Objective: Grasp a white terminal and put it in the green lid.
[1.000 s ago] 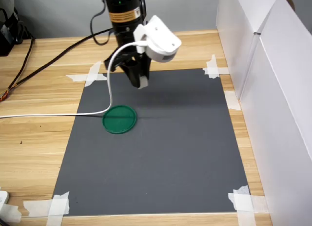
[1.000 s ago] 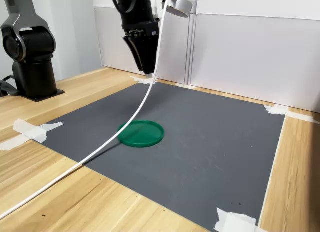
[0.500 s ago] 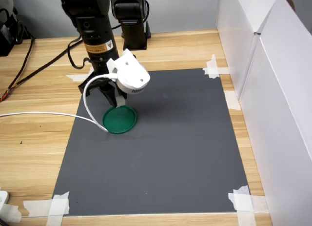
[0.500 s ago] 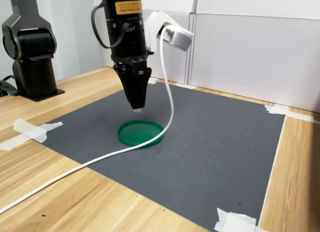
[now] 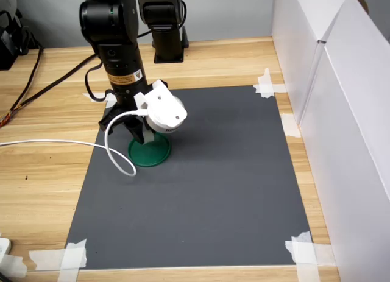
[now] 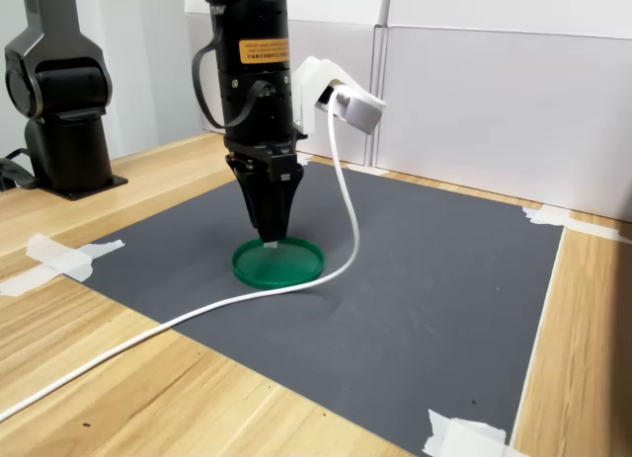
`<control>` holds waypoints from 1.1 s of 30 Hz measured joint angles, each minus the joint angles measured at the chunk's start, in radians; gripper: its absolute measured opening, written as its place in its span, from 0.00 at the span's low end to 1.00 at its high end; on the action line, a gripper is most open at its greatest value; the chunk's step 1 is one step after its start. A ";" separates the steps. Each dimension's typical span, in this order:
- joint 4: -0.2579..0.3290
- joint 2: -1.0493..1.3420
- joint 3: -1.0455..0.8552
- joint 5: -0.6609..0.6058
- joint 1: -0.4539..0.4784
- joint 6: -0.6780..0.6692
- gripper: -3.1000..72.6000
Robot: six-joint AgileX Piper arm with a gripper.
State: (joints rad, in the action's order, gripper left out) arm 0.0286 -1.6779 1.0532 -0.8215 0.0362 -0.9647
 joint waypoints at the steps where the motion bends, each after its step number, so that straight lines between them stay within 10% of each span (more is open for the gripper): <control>1: -0.002 0.000 0.000 0.000 0.000 0.000 0.43; 11: -0.006 0.000 0.000 0.018 0.000 0.000 0.68; 23: 0.035 0.036 0.000 0.074 0.000 0.000 0.71; 33: 0.229 0.266 0.000 0.116 0.001 -0.038 0.27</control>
State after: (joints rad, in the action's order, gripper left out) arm 0.2572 -1.4116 1.0532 -0.7052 0.0372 -1.0023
